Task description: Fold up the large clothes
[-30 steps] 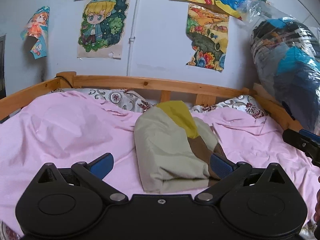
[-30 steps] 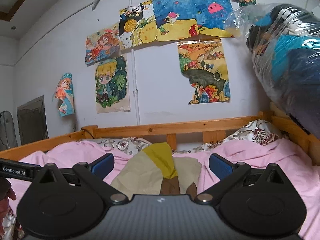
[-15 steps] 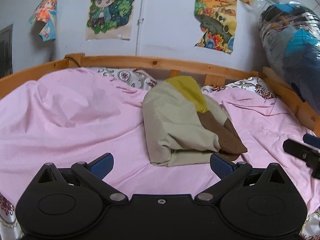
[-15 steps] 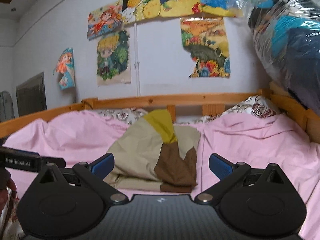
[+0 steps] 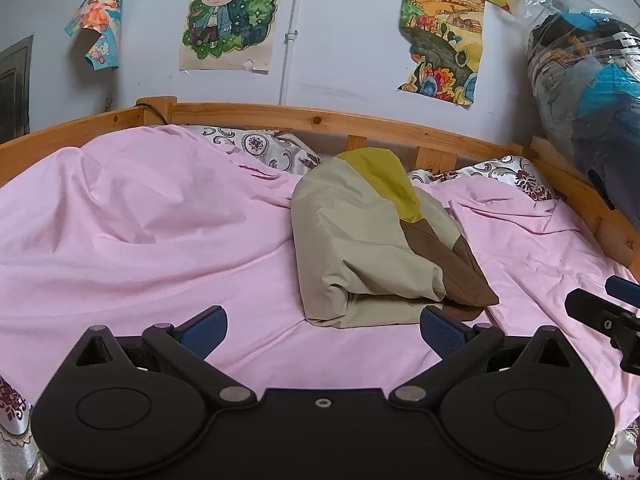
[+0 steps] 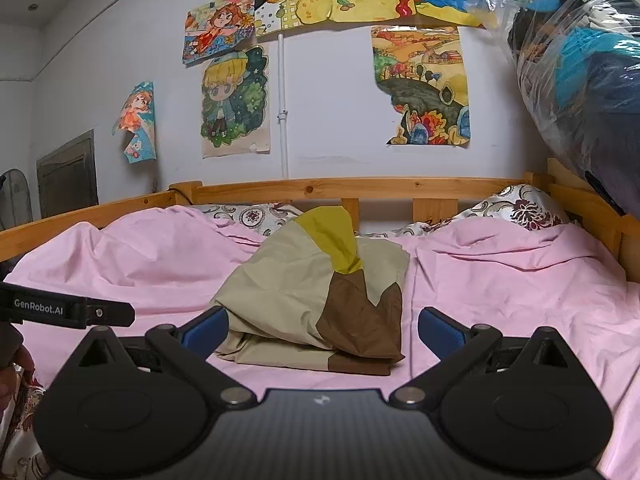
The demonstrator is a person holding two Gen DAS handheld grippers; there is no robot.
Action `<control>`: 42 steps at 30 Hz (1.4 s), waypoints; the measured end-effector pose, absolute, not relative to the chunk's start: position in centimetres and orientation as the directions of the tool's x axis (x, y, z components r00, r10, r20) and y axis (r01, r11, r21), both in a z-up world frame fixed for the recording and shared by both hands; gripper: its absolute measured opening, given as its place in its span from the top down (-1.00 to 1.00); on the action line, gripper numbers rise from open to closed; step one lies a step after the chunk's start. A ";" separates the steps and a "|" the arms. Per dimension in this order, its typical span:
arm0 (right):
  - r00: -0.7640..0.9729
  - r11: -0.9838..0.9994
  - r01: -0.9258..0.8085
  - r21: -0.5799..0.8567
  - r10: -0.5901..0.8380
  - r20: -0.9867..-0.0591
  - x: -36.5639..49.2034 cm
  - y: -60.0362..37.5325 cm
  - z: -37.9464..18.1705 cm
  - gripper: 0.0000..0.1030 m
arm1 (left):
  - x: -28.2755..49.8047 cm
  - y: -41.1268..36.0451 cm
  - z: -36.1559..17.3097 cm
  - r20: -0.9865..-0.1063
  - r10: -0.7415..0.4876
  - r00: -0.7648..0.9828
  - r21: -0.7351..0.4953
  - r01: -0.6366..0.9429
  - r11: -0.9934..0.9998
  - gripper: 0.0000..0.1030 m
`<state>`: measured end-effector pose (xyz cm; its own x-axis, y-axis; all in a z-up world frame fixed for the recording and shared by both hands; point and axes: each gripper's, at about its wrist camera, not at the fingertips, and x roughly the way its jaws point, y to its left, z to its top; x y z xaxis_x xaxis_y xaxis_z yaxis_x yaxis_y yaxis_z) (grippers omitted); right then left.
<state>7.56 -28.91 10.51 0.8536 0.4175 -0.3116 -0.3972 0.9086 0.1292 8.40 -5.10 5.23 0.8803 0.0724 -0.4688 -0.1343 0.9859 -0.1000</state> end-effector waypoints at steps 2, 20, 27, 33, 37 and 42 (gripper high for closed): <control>0.855 0.909 -0.395 0.129 0.416 -0.310 7.6 -29.0 10.6 -1.00 | 8.4 -5.1 5.2 -0.470 0.073 0.879 -0.099 -0.135 0.986 -0.99; 0.856 0.910 -0.390 0.140 0.414 -0.310 7.9 -29.4 10.6 -1.00 | 8.3 -5.2 5.2 -0.474 0.070 0.878 -0.105 -0.135 0.985 -0.99; 0.856 0.910 -0.389 0.141 0.414 -0.310 7.9 -29.5 10.6 -1.00 | 8.3 -5.3 5.2 -0.476 0.069 0.877 -0.108 -0.136 0.985 -0.99; 0.856 0.910 -0.390 0.142 0.415 -0.310 7.9 -29.6 10.6 -1.00 | 8.3 -5.3 5.2 -0.476 0.068 0.877 -0.109 -0.136 0.985 -0.99; 0.856 0.910 -0.389 0.142 0.414 -0.310 7.9 -29.6 10.6 -1.00 | 8.3 -5.3 5.2 -0.476 0.068 0.877 -0.108 -0.135 0.985 -0.99; 0.856 0.910 -0.389 0.142 0.415 -0.308 7.9 -29.6 10.6 -1.00 | 8.2 -5.3 5.2 -0.477 0.067 0.877 -0.108 -0.135 0.985 -0.99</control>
<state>7.95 -29.60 10.60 0.8562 0.4145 -0.3084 -0.3893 0.9100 0.1425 8.24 -5.33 5.24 0.8765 0.0672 -0.4766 -0.1345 0.9850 -0.1085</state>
